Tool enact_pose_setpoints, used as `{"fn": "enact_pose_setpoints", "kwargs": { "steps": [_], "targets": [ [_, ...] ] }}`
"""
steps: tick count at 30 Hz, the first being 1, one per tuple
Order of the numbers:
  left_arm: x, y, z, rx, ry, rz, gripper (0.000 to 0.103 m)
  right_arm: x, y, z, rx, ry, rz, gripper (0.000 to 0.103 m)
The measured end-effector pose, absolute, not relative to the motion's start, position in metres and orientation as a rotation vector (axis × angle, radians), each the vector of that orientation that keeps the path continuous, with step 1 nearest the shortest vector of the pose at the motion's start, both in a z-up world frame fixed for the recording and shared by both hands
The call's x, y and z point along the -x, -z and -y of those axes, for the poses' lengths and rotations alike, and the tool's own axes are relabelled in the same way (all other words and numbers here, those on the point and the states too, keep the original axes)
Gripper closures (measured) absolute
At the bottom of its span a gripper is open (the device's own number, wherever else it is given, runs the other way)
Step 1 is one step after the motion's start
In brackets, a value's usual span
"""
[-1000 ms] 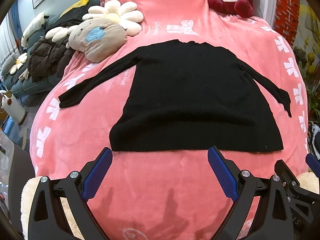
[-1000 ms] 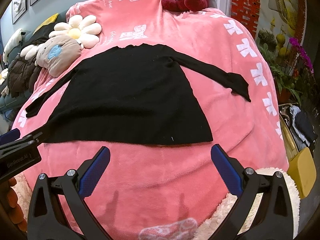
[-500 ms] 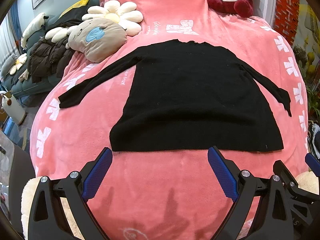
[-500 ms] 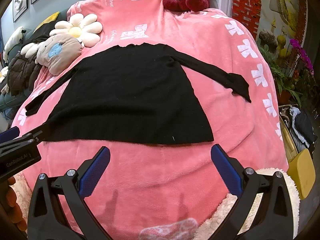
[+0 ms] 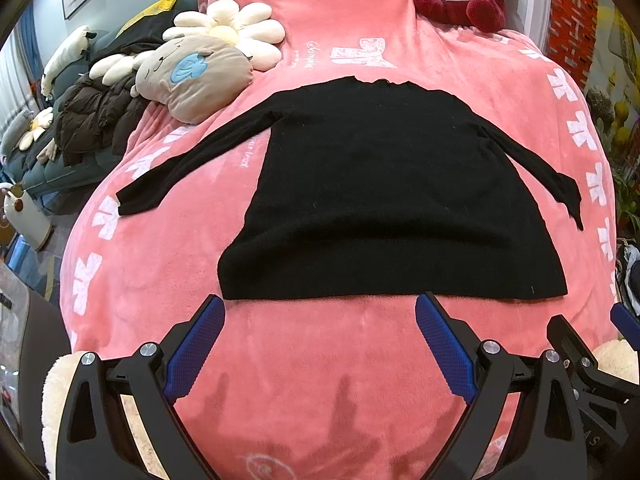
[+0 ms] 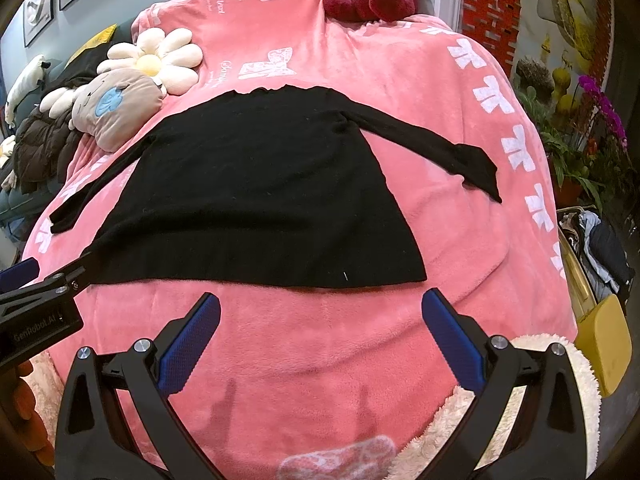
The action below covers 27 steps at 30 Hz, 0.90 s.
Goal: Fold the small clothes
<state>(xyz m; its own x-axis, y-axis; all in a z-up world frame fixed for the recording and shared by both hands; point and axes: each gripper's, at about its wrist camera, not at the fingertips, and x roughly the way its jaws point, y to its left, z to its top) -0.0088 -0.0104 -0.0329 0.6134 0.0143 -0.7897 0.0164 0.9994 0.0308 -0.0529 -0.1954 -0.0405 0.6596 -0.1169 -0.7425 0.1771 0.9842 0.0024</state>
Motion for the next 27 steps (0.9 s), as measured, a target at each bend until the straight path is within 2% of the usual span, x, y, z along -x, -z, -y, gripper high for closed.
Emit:
{"fn": "enact_pose_setpoints", "kwargs": {
  "steps": [27],
  "targets": [
    [0.005, 0.042, 0.011, -0.036, 0.009, -0.949, 0.009, 0.047, 0.048, 0.206, -0.124, 0.158, -0.872, 0.005]
  ]
}}
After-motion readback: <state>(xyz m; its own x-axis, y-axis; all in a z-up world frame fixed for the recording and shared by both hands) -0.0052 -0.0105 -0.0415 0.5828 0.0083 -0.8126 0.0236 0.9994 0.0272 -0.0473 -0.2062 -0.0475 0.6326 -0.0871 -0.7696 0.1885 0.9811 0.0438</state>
